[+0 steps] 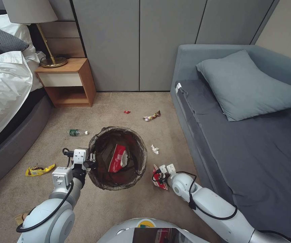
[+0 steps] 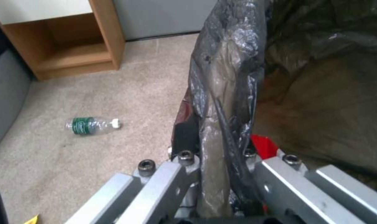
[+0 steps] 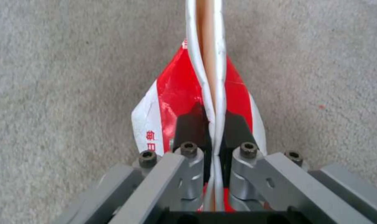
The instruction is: Pick up the trash bin, then pick up the garbage from the floor and place it into the trash bin.
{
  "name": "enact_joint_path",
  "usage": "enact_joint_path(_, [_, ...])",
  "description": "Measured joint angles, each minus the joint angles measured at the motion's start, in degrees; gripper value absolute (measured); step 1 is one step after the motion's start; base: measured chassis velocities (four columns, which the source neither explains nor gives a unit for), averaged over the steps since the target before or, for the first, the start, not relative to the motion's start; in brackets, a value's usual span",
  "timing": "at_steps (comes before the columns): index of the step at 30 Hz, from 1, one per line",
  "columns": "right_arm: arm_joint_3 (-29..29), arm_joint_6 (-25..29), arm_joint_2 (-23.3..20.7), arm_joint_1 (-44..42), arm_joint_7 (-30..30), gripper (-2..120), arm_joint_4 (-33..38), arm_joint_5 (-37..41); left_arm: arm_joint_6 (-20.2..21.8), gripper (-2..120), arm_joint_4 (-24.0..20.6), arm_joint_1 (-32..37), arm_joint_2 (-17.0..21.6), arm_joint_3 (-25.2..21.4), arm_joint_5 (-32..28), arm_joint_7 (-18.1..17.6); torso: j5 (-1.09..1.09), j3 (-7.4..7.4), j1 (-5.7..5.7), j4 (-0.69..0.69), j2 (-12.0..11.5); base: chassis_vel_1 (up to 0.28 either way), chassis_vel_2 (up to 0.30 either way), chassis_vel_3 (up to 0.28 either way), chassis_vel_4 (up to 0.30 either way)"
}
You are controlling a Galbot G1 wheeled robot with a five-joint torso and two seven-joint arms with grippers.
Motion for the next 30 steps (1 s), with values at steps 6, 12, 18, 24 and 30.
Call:
enact_joint_path(6, [2.54, 0.86, 0.87, -1.0, 0.17, 0, 0.38, -1.34, 0.0, 3, 0.0, -0.01, 0.18, 0.04, -0.02, 0.01, 0.01, 0.0, 0.0, 0.0, 0.0, 0.0, 0.0, 0.0, 0.0])
enact_joint_path(12, [9.35, 1.76, 1.29, -3.61, 0.84, 0, 6.15, -3.23, 0.0, 3, 0.0, -0.03, 0.48, -0.1, -0.28, -0.13, 0.01, 0.0, 0.0, 0.0, 0.0, 0.0, 0.0, 0.0, 0.0])
enact_joint_path(18, [16.44, 2.31, -1.46, -6.69, 1.46, 0, 16.11, -1.66, 0.12, 3, 0.0, -0.06, 0.5, -0.13, -0.76, -0.41, 0.01, 0.0, 0.0, -0.01, 0.0, 0.0, 0.0, 0.0, 0.0])
enact_joint_path(24, [19.72, 3.32, -2.41, -8.57, 4.08, 0, 22.64, 1.58, 0.22, 3, 0.0, -0.06, 0.53, -0.1, -0.99, -0.59, 0.0, 0.0, 0.0, -0.01, 0.0, 0.0, 0.0, 0.0, 0.0])
enact_joint_path(30, [22.65, 3.54, -1.96, -9.5, 8.11, 0, 29.79, 5.38, 0.33, 3, 0.0, -0.04, 0.68, -0.08, -1.19, -0.73, 0.01, 0.0, 0.0, 0.01, 0.01, 0.0, 0.0, 0.0, 0.0])
